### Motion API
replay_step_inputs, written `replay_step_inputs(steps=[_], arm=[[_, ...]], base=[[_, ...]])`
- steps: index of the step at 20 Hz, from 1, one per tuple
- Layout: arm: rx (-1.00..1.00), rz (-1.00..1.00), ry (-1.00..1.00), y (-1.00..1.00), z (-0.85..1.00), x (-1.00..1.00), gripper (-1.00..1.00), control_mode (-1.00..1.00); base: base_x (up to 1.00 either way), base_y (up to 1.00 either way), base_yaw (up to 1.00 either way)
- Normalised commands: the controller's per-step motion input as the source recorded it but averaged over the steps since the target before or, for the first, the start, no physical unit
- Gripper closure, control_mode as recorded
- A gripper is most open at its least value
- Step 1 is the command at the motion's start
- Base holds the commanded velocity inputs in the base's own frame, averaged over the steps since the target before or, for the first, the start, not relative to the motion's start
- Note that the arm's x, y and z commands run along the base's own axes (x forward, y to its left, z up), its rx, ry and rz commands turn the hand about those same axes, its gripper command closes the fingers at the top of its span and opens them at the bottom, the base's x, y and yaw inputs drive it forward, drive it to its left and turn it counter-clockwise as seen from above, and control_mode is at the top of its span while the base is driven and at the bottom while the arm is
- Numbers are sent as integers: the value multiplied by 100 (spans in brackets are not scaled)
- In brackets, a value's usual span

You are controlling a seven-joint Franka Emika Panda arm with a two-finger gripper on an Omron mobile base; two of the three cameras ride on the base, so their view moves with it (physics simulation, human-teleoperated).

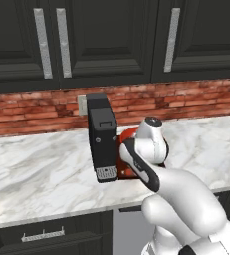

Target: Place the two vegetables and bowl onto the tray for setting up a vegetable dip station.

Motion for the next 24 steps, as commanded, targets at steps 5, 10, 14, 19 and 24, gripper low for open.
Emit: replay_step_inputs(steps=[5,10,14,19,24], arm=[[-1,0,13,-8,48,-56,-100,-100],[-3,0,10,-9,48,-56,-100,-100],[-5,0,12,-8,34,-57,-100,-100],[-3,0,11,-13,24,-62,-100,-100],[-4,0,11,-10,23,-56,-100,-100]], base=[[0,0,0],[0,0,0],[0,0,0],[0,0,0],[0,0,0]])
